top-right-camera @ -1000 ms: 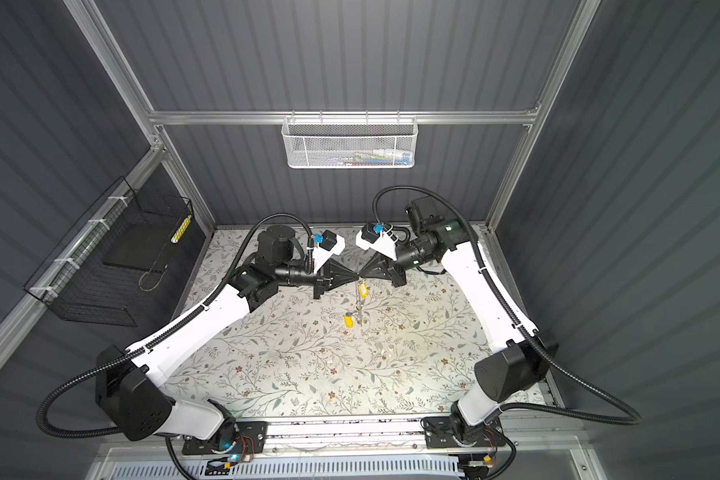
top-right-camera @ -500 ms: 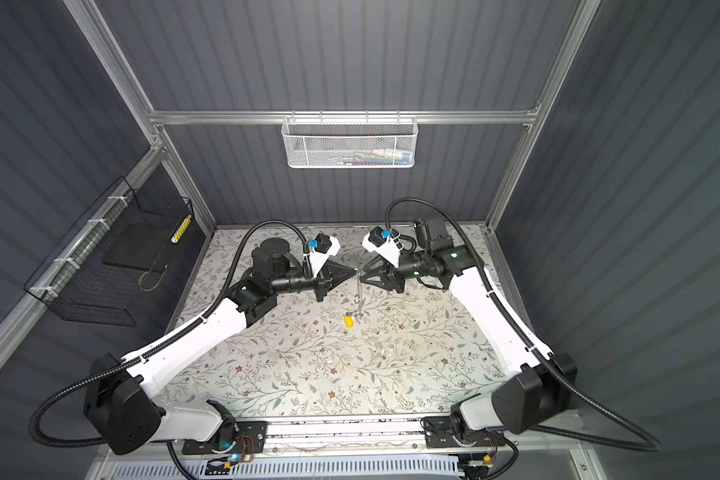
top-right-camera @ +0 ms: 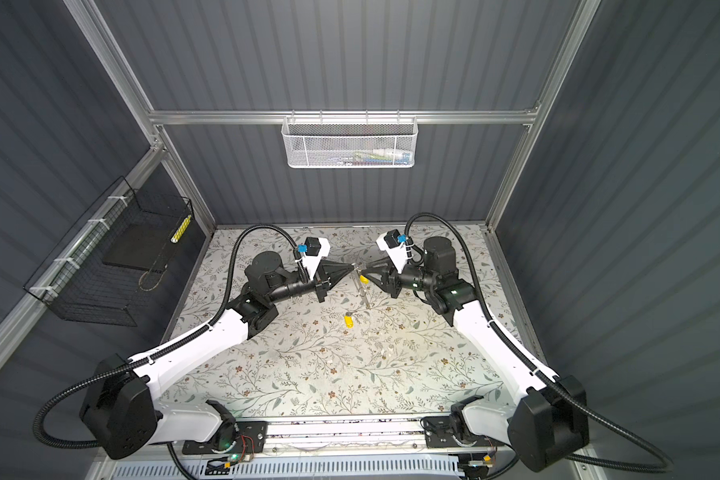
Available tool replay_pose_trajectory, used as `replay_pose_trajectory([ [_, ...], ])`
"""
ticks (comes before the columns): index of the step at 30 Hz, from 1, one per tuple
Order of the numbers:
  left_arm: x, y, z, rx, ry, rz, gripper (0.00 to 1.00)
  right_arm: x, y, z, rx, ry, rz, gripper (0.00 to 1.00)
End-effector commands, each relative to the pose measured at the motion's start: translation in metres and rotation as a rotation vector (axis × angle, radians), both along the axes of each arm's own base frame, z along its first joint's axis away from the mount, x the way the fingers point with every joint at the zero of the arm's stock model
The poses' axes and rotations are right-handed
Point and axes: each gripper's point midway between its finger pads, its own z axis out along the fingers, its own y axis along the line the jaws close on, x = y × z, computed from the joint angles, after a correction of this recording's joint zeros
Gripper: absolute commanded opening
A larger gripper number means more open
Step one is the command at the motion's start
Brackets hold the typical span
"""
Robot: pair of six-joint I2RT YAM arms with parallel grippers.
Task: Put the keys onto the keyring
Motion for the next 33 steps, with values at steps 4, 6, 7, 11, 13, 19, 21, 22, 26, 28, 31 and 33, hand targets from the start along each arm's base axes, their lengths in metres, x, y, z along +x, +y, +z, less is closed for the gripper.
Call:
replay_pose_trajectory([
  [4,-0.012,-0.004,0.012,-0.072,-0.052,-0.063,0.00,-0.004,0.005,0.027,0.096,-0.052,0.044,0.30],
  [6,-0.012,-0.004,0.011,-0.080,-0.054,-0.067,0.00,-0.007,0.007,0.027,0.101,-0.051,0.064,0.29],
  [7,-0.012,-0.005,0.011,-0.083,-0.051,-0.069,0.00,-0.008,0.007,0.027,0.102,-0.052,0.071,0.29],
  [11,-0.013,-0.006,0.011,-0.097,-0.057,-0.081,0.00,-0.013,0.009,0.027,0.097,-0.051,0.099,0.22],
  [13,-0.014,-0.006,0.012,-0.104,-0.061,-0.084,0.00,-0.017,0.010,0.026,0.092,-0.050,0.116,0.19],
  [19,-0.016,-0.005,0.015,-0.126,-0.072,-0.093,0.00,-0.024,0.012,0.021,0.070,-0.036,0.152,0.14],
  [21,-0.016,-0.005,0.016,-0.136,-0.071,-0.094,0.00,-0.026,0.014,0.020,0.064,-0.033,0.163,0.14],
  [22,-0.016,-0.005,0.016,-0.139,-0.070,-0.097,0.00,-0.027,0.014,0.020,0.061,-0.034,0.168,0.14],
  [26,-0.017,-0.006,0.017,-0.154,-0.067,-0.106,0.00,-0.030,0.018,0.018,0.050,-0.030,0.185,0.12],
  [28,-0.017,-0.006,0.017,-0.157,-0.067,-0.111,0.00,-0.031,0.019,0.018,0.047,-0.031,0.192,0.12],
  [31,-0.017,-0.006,0.017,-0.159,-0.065,-0.114,0.00,-0.033,0.021,0.019,0.043,-0.032,0.201,0.10],
  [33,-0.017,-0.007,0.017,-0.160,-0.064,-0.115,0.00,-0.034,0.022,0.019,0.041,-0.034,0.208,0.09],
])
